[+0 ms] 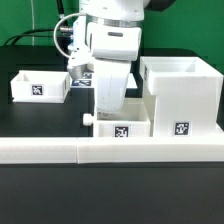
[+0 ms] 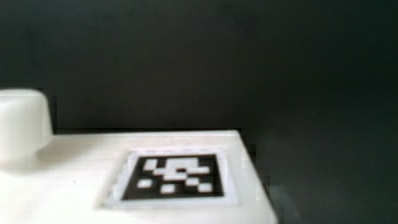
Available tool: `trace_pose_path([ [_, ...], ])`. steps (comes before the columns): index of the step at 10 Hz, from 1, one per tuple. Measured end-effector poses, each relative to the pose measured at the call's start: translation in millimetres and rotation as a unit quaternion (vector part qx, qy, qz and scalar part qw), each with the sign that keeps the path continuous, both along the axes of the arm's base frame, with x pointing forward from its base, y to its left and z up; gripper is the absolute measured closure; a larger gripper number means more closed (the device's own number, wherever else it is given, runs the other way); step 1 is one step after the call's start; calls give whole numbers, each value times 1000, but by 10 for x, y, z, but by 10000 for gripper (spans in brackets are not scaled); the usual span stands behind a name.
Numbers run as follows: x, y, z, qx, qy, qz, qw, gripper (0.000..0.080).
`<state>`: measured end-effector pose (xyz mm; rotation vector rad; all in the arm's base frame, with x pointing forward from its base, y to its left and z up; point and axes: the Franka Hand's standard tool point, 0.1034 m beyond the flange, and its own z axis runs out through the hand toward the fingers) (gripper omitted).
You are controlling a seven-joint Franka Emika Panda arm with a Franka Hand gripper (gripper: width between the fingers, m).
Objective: Assemble drawer
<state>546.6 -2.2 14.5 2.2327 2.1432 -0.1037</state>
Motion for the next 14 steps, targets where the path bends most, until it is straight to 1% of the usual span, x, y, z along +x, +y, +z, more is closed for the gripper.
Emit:
trace_pose_path([
  [2,-3,47,-11,0,1,2,1000,757],
  [7,-4,41,-12,0,1,1,1000,757],
  [12,15,145,-8,0,-4,7,1000,757],
  [14,11,130,-10,0,-3,6,1000,757],
])
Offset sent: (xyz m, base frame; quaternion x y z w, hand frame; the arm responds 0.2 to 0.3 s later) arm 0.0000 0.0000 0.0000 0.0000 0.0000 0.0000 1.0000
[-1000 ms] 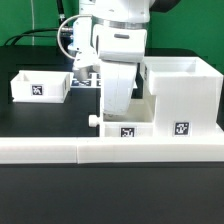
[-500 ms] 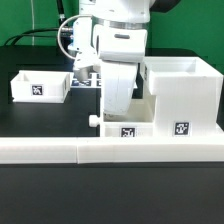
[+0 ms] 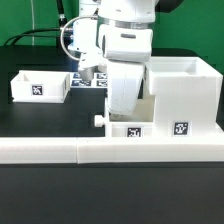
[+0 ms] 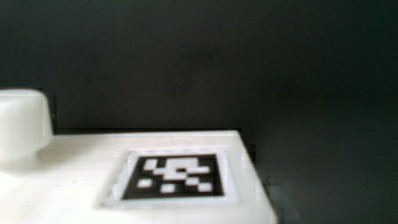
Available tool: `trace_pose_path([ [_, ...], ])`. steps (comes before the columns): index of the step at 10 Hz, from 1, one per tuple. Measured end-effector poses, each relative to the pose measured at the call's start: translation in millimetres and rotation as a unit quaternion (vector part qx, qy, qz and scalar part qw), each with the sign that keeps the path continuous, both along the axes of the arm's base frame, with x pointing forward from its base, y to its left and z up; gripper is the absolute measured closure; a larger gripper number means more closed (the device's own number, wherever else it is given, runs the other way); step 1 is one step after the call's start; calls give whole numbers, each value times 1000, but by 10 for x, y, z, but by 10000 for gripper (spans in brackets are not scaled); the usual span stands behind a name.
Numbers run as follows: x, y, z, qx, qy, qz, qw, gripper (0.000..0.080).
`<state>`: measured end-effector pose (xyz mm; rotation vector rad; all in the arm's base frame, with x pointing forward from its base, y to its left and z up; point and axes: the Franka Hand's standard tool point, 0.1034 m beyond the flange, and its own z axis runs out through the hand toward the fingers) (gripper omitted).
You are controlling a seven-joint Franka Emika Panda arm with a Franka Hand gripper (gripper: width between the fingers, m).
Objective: Assemble drawer
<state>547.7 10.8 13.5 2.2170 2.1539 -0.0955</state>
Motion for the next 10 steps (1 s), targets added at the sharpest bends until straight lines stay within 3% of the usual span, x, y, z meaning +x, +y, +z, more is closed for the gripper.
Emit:
trace_pose_path([
  [9,-10,4,-3,-1,1,-29,1000,753],
  [10,-5,-15,6,-1,1,-31,1000,566],
])
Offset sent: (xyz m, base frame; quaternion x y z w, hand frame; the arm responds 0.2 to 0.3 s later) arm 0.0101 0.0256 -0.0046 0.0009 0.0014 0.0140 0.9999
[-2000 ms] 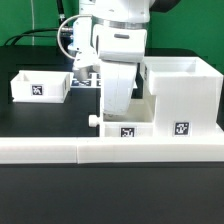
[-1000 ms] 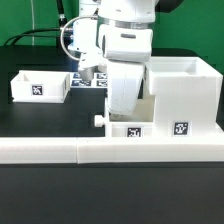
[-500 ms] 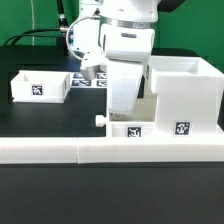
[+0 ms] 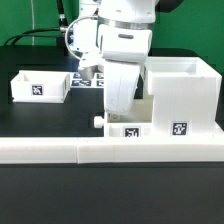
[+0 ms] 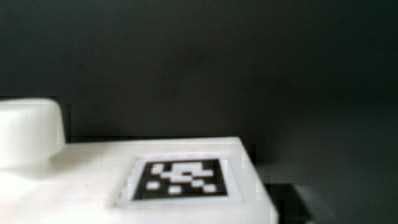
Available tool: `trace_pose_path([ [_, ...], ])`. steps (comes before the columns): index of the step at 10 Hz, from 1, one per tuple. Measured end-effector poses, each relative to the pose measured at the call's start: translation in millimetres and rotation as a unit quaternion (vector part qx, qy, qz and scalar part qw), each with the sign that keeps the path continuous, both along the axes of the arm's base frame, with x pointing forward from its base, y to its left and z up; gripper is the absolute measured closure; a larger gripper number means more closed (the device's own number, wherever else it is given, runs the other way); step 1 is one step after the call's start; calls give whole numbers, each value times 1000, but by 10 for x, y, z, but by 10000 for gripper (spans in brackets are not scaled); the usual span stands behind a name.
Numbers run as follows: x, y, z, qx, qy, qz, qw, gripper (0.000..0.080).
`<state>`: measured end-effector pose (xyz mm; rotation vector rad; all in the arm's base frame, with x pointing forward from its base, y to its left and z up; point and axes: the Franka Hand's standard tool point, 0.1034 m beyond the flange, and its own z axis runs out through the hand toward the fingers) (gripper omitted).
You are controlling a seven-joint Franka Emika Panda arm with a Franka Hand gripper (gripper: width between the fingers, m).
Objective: Assemble drawer
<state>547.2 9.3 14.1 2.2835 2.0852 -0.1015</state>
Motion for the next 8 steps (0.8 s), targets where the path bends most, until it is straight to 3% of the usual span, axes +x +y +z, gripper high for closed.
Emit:
trace_pose_path([
  [1,9,1,16,0,-1,0,1000,397],
  [2,14,-2,48,-1,1,-1,1000,397],
  [3,16,-3,112,-2,9,-3,1000,260],
  [4,34,12,201,-4,12,-7,1000,184],
  [6,66,-2,464,-9,28,-14,999,156],
  [7,65,-69,616,-11,33,-20,999,156],
  [8,64,-188,672,-11,36,-4,999,151],
])
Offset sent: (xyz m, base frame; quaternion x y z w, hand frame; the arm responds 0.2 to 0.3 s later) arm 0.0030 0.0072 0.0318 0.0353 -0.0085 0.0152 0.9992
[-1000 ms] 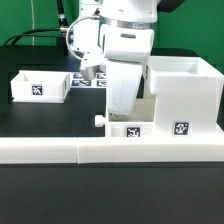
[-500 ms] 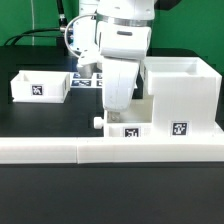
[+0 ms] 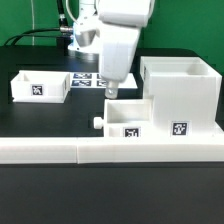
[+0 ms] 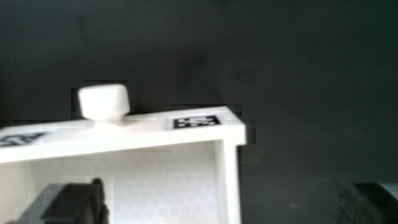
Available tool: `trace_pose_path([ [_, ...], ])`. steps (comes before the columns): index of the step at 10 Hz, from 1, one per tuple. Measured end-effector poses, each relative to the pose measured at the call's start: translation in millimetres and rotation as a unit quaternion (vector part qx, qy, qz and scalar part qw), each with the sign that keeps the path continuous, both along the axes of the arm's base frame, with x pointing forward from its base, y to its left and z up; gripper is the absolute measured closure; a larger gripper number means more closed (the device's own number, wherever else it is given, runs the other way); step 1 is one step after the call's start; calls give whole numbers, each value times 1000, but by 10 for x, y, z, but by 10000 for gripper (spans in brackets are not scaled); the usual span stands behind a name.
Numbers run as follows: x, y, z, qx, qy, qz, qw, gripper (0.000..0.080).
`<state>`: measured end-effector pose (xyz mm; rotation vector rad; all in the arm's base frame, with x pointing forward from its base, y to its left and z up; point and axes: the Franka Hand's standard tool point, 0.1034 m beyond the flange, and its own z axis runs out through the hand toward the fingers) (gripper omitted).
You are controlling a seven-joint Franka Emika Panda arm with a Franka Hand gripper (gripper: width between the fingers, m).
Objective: Assemble drawer
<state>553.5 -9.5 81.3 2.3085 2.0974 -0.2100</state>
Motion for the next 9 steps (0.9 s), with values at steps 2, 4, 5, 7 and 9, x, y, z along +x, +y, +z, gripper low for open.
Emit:
trace_pose_path([
  [2,-51,-362,-3,4,14,31,999,150],
  [4,-62,-423,-14,4,15,27,1000,150],
  [5,-64,-420,-17,4,16,27,1000,150],
  [7,-76,-500,-33,33,16,39,999,150],
  [9,-112,-715,-212,92,23,69,993,150],
])
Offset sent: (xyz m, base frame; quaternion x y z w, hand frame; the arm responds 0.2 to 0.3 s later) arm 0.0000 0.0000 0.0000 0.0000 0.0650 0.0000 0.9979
